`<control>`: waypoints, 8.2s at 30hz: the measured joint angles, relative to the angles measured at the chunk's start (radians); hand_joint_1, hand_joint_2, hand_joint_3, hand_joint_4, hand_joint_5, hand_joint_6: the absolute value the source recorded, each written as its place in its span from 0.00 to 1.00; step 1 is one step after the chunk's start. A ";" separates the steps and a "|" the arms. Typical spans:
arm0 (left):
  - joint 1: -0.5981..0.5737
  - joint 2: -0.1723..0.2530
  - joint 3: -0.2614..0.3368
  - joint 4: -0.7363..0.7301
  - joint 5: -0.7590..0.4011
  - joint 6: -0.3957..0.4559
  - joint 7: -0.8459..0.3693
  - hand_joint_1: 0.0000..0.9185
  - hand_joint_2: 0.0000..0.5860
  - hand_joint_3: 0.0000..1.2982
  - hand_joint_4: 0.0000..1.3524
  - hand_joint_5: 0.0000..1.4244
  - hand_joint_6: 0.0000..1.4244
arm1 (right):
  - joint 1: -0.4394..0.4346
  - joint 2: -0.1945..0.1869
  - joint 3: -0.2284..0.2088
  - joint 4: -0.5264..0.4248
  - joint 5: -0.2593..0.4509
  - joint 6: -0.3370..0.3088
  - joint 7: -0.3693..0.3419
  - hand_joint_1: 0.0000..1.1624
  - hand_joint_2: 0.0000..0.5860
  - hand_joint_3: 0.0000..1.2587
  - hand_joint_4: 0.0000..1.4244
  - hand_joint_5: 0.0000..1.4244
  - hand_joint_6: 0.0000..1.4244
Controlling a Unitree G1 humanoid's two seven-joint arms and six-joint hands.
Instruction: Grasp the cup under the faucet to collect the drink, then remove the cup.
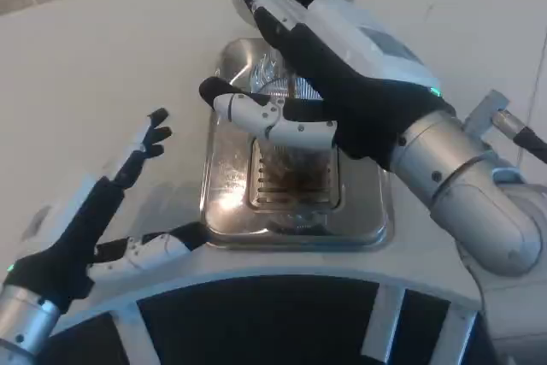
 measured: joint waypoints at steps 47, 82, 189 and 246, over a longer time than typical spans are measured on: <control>-0.290 -0.216 -0.058 0.269 0.089 0.101 0.056 0.32 0.07 0.05 0.08 0.06 0.02 | 0.016 0.025 -0.011 -0.026 -0.036 0.011 0.024 0.26 0.65 0.00 0.00 0.00 0.00; -0.295 -0.215 -0.075 0.306 0.088 0.051 0.057 0.30 0.07 0.07 0.08 0.07 0.02 | 0.278 0.047 -0.182 -0.349 -0.157 -0.024 -0.090 0.29 0.67 0.00 0.00 0.00 0.00; -0.630 -0.265 -0.164 0.698 0.123 -0.121 0.035 0.43 0.09 0.05 0.09 0.09 0.05 | 1.086 0.212 -0.285 -0.415 -0.440 -0.303 0.057 0.34 0.68 0.00 0.00 0.00 0.00; -0.645 -0.352 -0.235 0.688 0.202 -0.015 0.293 0.50 0.17 0.45 0.48 0.32 0.04 | 1.065 0.261 -0.325 -0.416 -0.481 -0.276 0.092 0.49 0.66 0.01 0.00 0.00 0.04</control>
